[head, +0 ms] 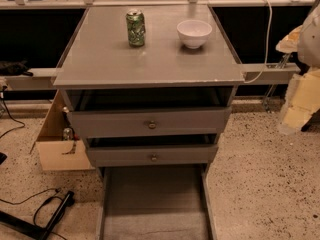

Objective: Place green can into bottom drawer

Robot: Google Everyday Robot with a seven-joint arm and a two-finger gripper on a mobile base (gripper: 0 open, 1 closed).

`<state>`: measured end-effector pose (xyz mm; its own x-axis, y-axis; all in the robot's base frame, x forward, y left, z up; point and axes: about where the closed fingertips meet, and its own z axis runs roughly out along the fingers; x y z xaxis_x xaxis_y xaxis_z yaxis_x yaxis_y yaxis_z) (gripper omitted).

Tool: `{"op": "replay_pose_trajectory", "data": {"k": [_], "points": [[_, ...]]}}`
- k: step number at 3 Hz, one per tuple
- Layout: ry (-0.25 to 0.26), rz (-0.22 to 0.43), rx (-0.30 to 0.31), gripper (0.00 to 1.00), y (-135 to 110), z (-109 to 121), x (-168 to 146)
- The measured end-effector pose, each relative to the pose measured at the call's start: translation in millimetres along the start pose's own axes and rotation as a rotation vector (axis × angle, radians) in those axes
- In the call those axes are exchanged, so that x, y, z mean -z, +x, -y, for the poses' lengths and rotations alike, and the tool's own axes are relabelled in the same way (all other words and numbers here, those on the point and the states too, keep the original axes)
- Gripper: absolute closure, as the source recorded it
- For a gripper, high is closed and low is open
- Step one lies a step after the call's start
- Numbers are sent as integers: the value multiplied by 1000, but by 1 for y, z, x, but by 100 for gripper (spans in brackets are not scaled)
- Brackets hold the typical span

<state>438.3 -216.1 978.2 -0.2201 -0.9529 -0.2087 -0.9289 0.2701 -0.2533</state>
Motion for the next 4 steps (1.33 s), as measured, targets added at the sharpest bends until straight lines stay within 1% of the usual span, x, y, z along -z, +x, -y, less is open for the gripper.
{"op": "replay_pose_trajectory", "data": {"k": [1, 2, 3, 4], "points": [[0, 0, 0, 0, 0, 0, 0], [29, 94, 8, 0, -4, 28, -16], [70, 284, -57, 0, -11, 84, -37], [117, 518, -143, 0, -31, 136, -52]]}}
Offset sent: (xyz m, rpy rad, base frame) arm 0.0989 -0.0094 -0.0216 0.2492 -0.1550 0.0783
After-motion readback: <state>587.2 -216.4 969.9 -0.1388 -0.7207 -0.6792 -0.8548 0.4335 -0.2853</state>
